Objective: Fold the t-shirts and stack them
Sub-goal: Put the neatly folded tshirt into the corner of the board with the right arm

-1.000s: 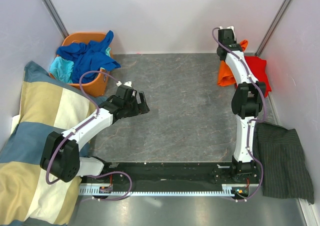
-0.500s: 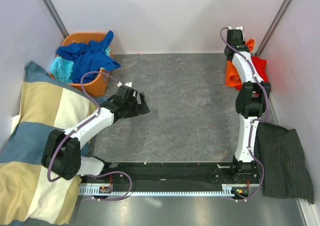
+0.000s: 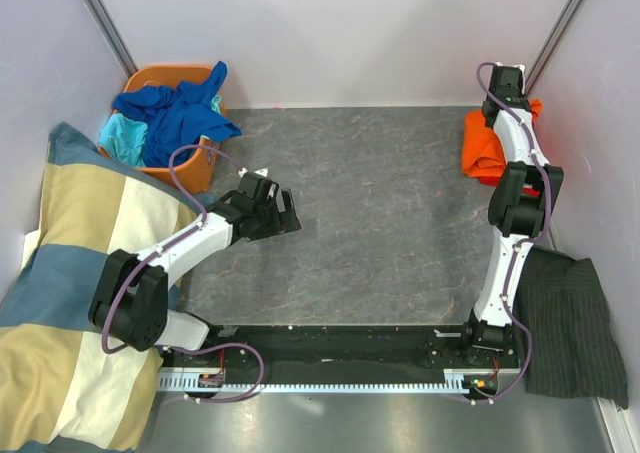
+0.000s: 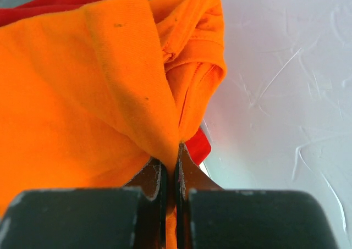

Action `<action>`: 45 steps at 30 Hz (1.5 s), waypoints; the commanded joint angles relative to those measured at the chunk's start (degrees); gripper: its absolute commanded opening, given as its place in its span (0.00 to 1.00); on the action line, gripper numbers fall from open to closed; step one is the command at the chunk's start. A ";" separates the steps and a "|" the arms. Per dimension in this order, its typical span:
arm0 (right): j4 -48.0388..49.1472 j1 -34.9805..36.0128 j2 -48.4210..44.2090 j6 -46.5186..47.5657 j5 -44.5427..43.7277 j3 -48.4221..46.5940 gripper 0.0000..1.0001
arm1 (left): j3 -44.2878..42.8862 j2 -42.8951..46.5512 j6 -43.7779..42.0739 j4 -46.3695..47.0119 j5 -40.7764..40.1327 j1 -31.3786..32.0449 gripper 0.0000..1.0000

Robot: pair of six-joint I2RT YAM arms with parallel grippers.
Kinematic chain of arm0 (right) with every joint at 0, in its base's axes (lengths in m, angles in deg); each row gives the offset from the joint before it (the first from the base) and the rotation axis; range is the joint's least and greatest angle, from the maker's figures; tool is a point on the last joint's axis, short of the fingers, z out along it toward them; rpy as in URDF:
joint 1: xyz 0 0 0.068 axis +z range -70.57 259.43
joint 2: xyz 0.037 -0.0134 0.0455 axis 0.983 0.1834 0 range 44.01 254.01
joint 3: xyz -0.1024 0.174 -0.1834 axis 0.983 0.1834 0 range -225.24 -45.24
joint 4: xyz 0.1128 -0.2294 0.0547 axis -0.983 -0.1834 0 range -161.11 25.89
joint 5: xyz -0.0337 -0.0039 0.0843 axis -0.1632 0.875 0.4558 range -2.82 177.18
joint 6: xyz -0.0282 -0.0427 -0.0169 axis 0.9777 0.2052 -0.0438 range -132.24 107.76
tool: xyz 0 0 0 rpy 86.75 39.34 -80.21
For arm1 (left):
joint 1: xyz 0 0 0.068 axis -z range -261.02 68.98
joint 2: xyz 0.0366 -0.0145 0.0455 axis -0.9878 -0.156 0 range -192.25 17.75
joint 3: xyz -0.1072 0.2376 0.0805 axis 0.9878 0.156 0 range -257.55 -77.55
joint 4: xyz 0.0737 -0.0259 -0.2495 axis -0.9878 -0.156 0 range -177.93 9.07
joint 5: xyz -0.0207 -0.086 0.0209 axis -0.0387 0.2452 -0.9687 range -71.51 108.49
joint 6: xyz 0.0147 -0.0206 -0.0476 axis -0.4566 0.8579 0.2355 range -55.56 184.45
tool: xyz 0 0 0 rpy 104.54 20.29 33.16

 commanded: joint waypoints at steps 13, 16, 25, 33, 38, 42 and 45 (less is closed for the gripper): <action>2.90 -3.40 4.47 -4.74 -5.49 -3.42 0.98 | -3.34 -3.91 1.10 0.58 2.76 0.00 1.00; 2.99 -3.66 1.05 -7.73 -4.89 -2.99 0.98 | -2.64 -3.21 1.36 0.58 2.50 0.00 1.00; 4.84 0.29 -17.93 -17.12 12.25 10.62 0.98 | -4.66 -2.68 -2.32 0.50 -0.14 0.00 1.00; 12.82 10.56 -45.22 -29.07 17.17 44.97 0.98 | -5.90 1.09 -3.47 2.42 -2.86 0.08 1.00; 13.54 14.96 -59.67 -33.83 19.29 61.57 0.98 | -0.98 9.95 -5.05 5.06 -4.97 0.08 1.00; 10.83 19.54 -75.29 -35.94 19.37 70.04 0.98 | 3.33 17.78 -6.64 6.29 -7.78 0.08 1.00; 6.79 21.56 -83.14 -36.82 20.43 71.81 0.98 | 7.46 24.64 -7.08 7.09 -9.89 0.08 1.00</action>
